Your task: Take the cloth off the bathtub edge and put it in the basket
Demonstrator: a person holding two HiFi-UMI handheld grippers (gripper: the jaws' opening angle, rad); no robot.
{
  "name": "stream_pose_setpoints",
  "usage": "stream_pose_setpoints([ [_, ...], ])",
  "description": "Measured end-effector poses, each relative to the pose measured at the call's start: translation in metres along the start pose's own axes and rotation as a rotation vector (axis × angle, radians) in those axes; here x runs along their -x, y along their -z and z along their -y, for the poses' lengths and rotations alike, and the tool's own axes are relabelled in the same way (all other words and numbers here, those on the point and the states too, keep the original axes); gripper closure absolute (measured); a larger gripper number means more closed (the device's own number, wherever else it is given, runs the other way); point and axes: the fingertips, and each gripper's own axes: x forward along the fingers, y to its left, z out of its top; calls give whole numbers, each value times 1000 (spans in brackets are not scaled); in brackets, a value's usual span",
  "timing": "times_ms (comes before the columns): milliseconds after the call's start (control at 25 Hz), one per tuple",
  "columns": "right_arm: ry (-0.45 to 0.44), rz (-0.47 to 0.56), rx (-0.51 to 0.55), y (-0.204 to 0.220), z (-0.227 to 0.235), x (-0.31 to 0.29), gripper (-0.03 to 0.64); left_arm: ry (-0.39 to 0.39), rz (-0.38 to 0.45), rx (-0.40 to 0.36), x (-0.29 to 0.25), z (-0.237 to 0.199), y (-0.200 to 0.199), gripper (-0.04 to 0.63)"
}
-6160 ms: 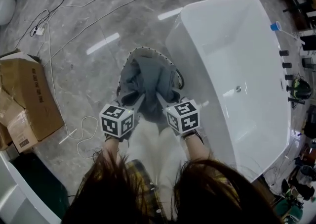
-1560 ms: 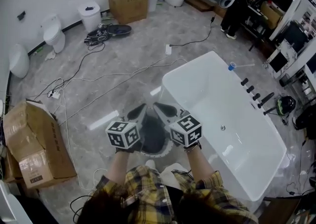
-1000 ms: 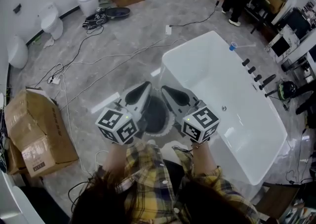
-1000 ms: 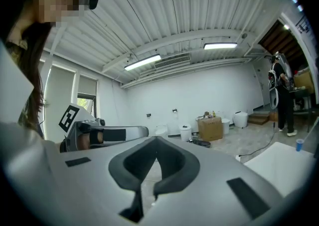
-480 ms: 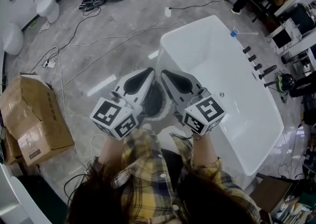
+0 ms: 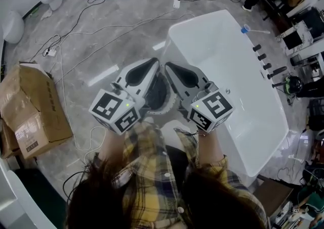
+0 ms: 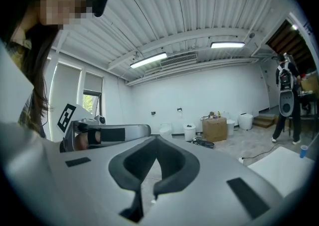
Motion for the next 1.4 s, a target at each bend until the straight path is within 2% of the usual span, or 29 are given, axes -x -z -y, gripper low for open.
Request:
stream_pose_setpoints([
  [400, -18, -27, -3, 8, -3, -5, 601, -20, 20, -19, 4, -10, -12, 572],
  [640, -35, -38, 5, 8, -3, -6, 601, -35, 66, 16, 8, -19, -30, 572],
  [880, -59, -38, 8, 7, -12, -10, 601, -7, 62, -95, 12, -10, -48, 572],
  [1040, -66, -43, 10, 9, -13, -13, 601, 31, 31, -154, 12, -1, -46, 572],
  [1400, -61, -46, 34, 3, -2, -11, 601, 67, -12, -177, 9, 4, -31, 572],
])
